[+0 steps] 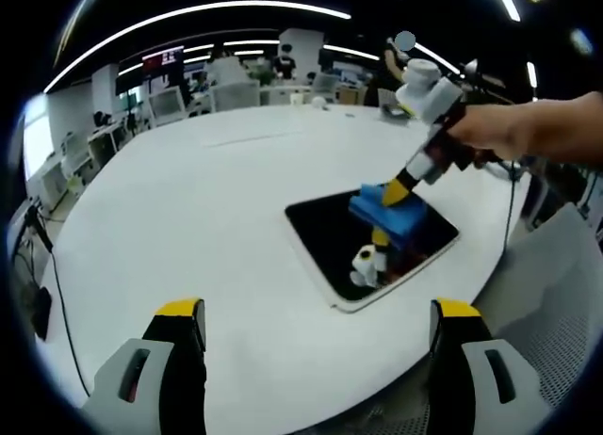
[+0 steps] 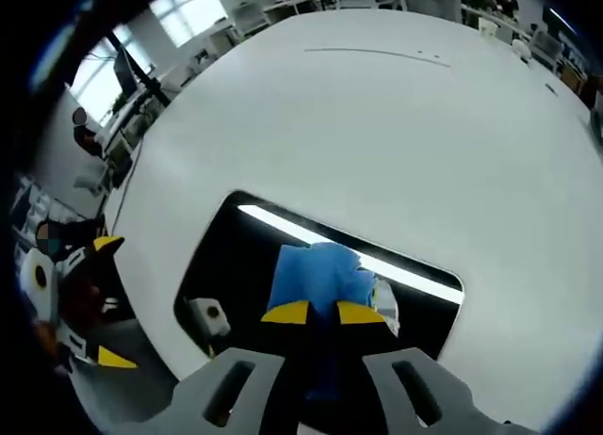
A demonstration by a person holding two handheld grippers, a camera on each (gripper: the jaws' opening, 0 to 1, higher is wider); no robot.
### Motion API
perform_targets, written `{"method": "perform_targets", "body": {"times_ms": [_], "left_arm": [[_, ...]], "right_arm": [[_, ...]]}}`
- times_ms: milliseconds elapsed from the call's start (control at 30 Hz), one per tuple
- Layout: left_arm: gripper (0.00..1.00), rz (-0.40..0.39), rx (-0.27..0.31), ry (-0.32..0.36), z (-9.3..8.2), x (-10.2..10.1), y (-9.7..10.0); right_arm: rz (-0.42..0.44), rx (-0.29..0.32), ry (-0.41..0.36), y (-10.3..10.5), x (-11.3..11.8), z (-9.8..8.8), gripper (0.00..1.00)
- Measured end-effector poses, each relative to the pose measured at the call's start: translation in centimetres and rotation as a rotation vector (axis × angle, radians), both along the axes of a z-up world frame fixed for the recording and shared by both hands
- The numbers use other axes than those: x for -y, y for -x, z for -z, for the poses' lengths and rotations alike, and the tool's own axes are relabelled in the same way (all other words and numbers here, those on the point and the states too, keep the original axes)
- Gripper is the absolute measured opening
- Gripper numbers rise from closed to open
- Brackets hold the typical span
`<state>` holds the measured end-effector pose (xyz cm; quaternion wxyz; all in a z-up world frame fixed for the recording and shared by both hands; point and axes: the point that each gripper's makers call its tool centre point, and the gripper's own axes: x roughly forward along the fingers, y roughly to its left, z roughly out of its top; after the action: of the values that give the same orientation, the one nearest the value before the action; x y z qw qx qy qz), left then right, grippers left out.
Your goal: Wipe the mirror surface with the cleaning cloth until all visible marks leave the cleaned area.
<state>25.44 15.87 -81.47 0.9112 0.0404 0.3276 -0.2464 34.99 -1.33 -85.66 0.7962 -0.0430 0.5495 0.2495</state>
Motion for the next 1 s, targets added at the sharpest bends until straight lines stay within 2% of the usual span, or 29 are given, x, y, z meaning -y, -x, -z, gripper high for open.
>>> {"method": "perform_targets", "body": {"times_ms": [1000], "left_arm": [[0.99, 0.017, 0.005, -0.005, 0.0, 0.1, 0.1]], "right_arm": [[0.04, 0.0, -0.038, 4.5, 0.4, -0.2, 0.04]]}}
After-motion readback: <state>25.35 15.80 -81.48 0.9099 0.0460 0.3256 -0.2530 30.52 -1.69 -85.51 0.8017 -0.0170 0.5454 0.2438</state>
